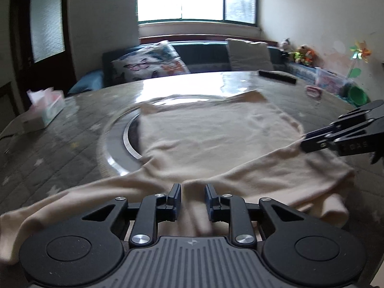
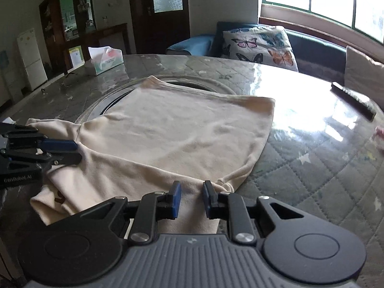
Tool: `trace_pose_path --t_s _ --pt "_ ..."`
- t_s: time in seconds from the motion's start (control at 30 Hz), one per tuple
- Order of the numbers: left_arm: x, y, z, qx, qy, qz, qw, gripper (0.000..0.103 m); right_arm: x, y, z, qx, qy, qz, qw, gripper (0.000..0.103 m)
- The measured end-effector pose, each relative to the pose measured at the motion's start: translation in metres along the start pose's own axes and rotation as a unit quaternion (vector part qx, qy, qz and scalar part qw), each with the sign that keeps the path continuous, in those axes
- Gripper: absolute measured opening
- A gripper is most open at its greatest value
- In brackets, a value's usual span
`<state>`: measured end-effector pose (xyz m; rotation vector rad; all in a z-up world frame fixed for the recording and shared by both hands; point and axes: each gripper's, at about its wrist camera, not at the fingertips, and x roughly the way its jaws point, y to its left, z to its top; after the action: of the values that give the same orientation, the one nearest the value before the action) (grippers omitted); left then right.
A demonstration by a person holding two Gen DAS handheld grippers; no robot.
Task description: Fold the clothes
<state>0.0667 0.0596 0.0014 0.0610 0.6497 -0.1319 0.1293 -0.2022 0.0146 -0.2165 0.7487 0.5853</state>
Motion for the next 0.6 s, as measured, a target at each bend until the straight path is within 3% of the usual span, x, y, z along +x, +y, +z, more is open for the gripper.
trace_pose_path --t_s 0.2,0.37,0.6 --pt "-0.017 0.017 -0.007 -0.016 -0.008 0.017 0.9997 0.024 0.001 0.032 0.008 -0.043 -0.005 0.022 0.999 0.019" --pt "-0.036 0.041 -0.012 -0.059 -0.019 0.044 0.9971 0.025 0.019 0.07 0.013 -0.078 0.002 0.046 0.996 0.019" --pt "-0.061 0.09 -0.033 -0.13 0.0 0.084 0.9879 0.026 0.032 0.123 0.016 -0.133 0.001 0.083 0.988 0.019"
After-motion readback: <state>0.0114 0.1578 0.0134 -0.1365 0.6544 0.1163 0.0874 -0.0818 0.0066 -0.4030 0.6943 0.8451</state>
